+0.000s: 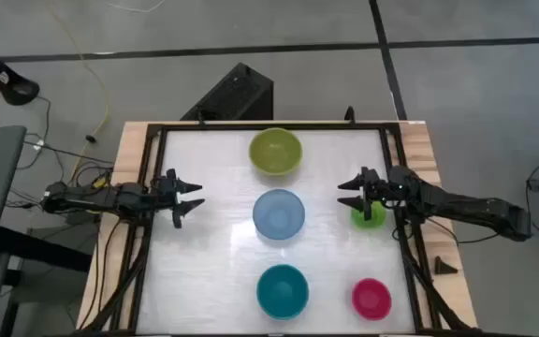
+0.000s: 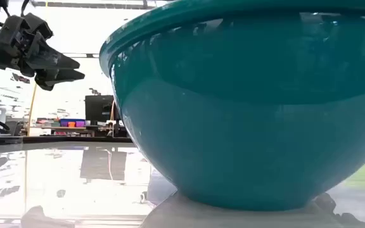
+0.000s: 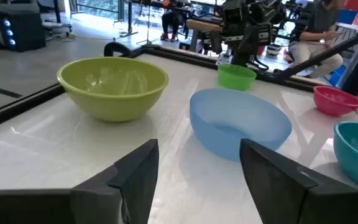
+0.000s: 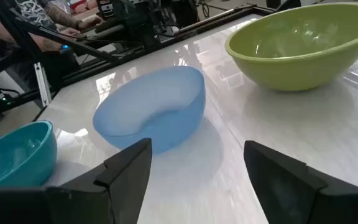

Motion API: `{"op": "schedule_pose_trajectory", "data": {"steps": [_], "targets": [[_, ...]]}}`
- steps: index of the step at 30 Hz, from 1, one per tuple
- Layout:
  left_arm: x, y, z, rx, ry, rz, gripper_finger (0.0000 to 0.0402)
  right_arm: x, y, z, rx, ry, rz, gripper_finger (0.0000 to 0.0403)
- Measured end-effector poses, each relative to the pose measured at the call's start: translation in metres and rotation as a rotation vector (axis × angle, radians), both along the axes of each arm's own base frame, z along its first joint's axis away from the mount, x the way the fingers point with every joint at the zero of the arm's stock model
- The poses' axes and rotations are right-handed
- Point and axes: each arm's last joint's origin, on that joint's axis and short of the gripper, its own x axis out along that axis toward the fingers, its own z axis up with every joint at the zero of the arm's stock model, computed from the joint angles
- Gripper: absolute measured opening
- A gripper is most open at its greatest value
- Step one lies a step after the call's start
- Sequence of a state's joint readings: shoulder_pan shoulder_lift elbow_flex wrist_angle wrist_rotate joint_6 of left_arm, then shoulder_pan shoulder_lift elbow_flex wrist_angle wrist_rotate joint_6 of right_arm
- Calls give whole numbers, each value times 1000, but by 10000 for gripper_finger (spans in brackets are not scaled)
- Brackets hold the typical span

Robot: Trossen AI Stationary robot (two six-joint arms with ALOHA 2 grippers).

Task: Nest bowls inside each other

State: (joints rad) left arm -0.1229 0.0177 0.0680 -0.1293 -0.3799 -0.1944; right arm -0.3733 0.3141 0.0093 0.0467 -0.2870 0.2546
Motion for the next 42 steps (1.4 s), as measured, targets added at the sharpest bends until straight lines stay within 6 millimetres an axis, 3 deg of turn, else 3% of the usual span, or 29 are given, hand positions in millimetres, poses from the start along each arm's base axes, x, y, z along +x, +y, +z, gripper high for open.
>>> {"op": "schedule_pose_trajectory", "data": {"steps": [36, 38, 42], "targets": [[0, 0, 0, -1, -4, 1, 214, 0, 0, 0, 0, 0, 0, 290], [0, 0, 2, -61, -49, 13, 214, 0, 0, 0, -3, -3, -3, 290], [0, 0, 17, -387, -287, 5, 214, 0, -1, 1, 53, -23, -37, 290]]}}
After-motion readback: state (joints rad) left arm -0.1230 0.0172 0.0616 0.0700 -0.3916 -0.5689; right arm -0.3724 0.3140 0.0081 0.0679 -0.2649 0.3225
